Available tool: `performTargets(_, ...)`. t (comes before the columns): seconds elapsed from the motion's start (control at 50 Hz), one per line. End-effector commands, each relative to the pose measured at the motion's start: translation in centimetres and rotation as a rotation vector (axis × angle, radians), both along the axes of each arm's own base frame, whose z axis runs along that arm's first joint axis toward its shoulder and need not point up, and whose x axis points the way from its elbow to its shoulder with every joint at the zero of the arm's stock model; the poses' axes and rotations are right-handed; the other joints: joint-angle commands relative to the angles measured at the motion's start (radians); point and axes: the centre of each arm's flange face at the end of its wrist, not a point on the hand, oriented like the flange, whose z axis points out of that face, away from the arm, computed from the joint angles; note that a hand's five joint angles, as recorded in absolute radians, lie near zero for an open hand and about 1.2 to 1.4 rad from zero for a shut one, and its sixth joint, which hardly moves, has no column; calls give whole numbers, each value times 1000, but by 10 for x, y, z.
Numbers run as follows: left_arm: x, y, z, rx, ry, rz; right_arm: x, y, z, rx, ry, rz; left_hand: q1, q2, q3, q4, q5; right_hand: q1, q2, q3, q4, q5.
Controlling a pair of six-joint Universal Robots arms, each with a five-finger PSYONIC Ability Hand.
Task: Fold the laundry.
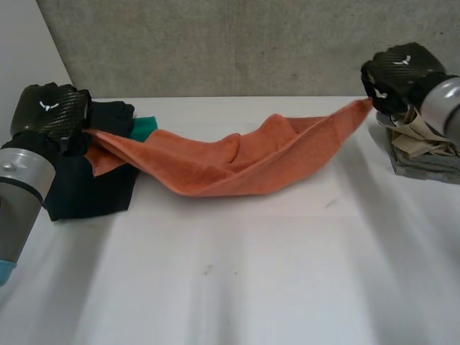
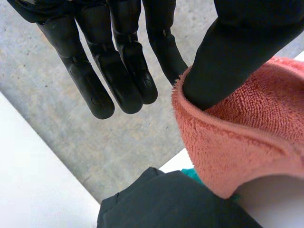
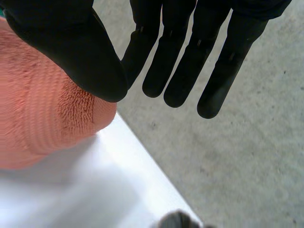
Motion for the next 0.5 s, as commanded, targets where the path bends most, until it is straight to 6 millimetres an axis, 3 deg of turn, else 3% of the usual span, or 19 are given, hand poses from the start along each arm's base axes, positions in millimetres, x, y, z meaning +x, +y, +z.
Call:
performTargets(0.02, -7, 10, -15, 48, -10, -78, -7, 13, -41, 165, 107, 8, 229, 200, 203, 195, 241, 262, 213, 207, 198, 223)
performTargets(0.14, -13, 10, -39, 117, -22, -98, -4, 18, -91, 312, 144, 31, 229, 200, 203, 195, 241, 262, 213, 207, 198, 223)
performTargets(0.18, -21, 10, -50, 149, -31, -117, -4, 15, -97, 321, 139, 25, 229, 200, 203, 195, 241, 262, 213, 207, 198, 223)
performTargets(0.26, -22, 4, -57, 166, -35, -115, -3, 7, -138, 385, 160, -3, 229, 200, 203, 195, 241, 262, 213, 207, 198, 223)
performTargets(0.38, -22, -3, -55, 157, -32, -108, 1, 8, -142, 384, 182, -12, 229, 200, 203, 195, 241, -130, -179, -185, -194, -168)
performTargets(0.4, -22, -4, -55, 157, -31, -107, 1, 7, -138, 373, 185, -18, 229, 200, 203, 195, 241, -410, -458, -465, -474, -448)
performTargets(0.42, -20, -5, -55, 157, -31, -101, 1, 7, -138, 371, 185, -21, 229, 200, 203, 195, 241, -476, -525, -531, -540, -515)
performTargets(0.5, -18, -5, -56, 164, -31, -95, 0, 7, -137, 371, 189, -32, 229, 200, 203, 195, 241, -521, -570, -576, -585, -559)
